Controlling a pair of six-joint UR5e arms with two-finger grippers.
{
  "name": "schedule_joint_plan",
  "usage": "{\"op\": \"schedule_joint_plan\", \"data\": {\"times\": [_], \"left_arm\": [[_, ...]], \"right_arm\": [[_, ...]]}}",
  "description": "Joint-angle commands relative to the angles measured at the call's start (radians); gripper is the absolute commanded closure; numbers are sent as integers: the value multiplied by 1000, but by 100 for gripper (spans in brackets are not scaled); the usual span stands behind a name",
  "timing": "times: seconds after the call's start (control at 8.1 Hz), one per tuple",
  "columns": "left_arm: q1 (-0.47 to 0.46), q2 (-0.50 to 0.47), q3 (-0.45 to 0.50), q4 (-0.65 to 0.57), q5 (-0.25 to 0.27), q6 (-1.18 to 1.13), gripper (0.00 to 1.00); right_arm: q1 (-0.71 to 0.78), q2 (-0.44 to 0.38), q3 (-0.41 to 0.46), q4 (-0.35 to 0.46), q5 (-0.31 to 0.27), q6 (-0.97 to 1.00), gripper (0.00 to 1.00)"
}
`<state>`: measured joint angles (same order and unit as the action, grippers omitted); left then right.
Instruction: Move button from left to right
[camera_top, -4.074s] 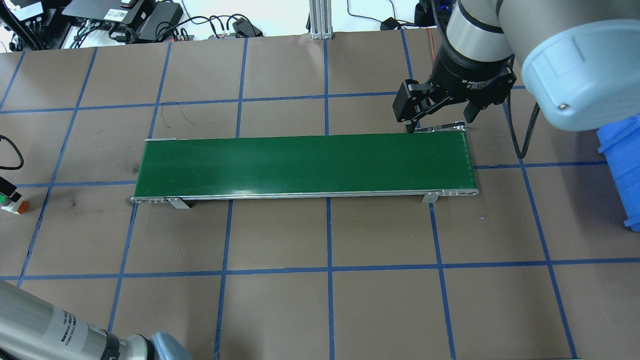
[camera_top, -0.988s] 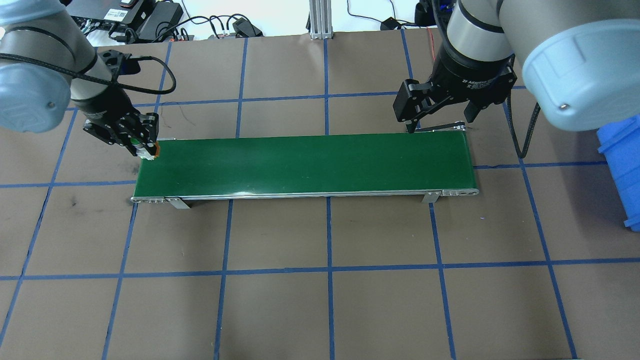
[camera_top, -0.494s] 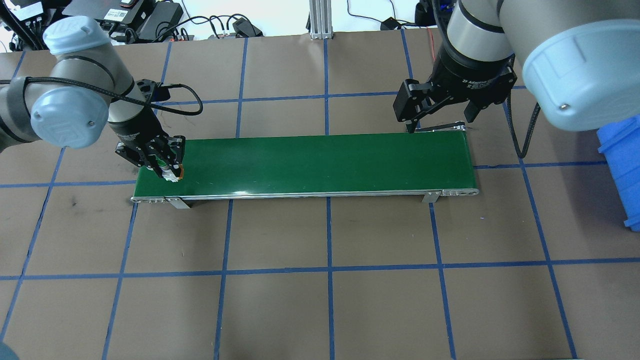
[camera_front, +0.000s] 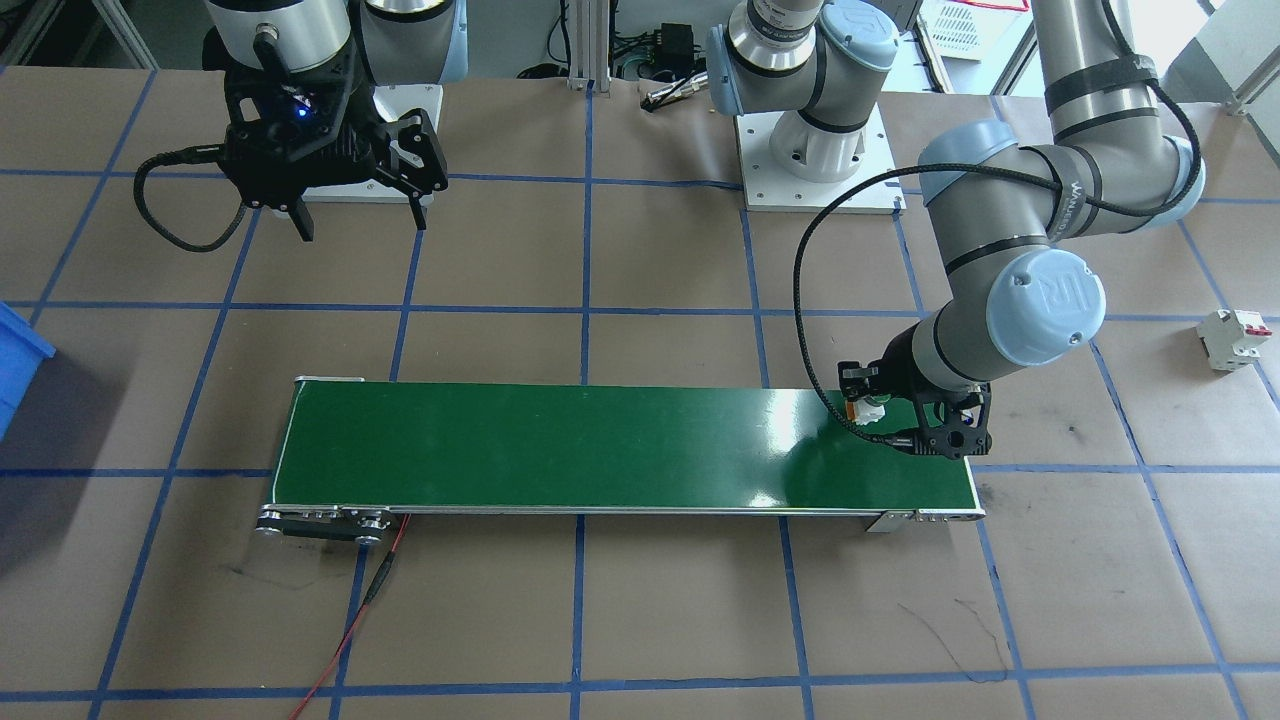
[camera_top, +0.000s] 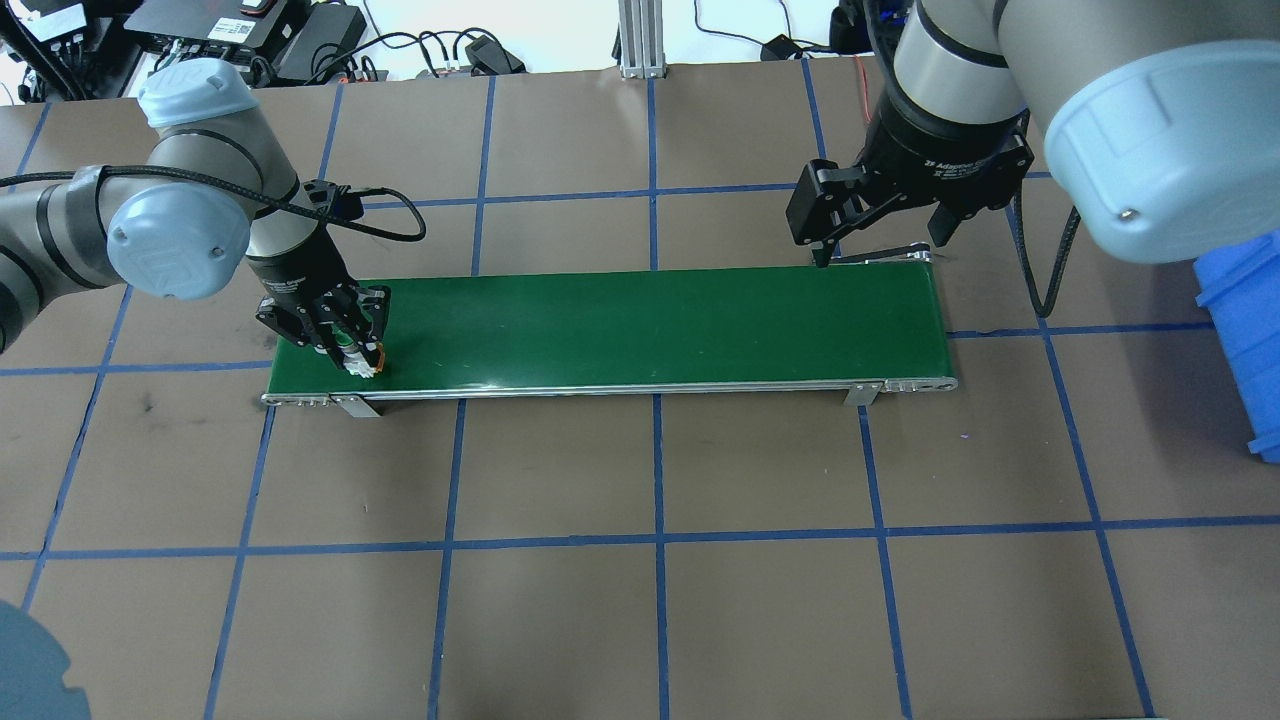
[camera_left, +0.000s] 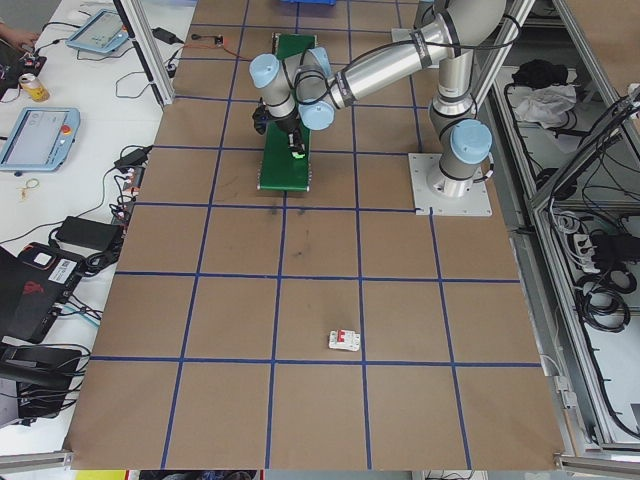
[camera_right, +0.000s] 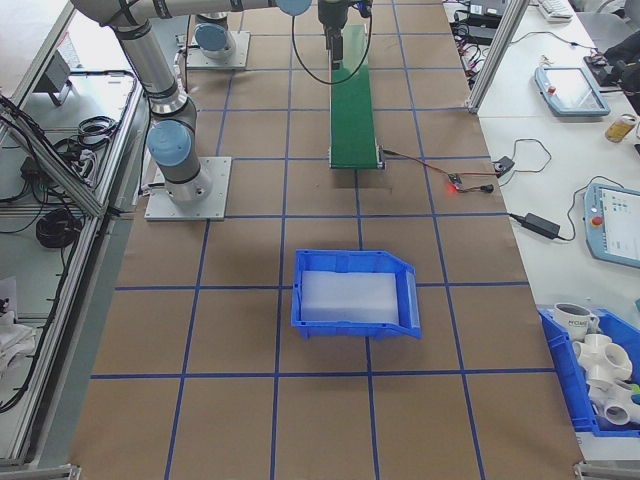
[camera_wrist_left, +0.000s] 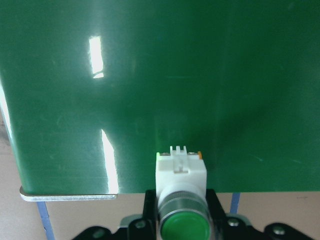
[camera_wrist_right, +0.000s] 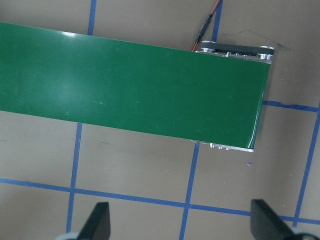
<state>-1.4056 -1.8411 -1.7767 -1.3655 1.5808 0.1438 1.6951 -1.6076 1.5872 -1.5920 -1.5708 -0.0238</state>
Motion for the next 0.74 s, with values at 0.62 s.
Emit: {"op": "schedule_joint_plan", "data": {"times": [0.62], "left_arm": [[-1,-56,59,19,-1,-1,100]], "right_arm": [[0,0,0,1,0,-1,0]]}}
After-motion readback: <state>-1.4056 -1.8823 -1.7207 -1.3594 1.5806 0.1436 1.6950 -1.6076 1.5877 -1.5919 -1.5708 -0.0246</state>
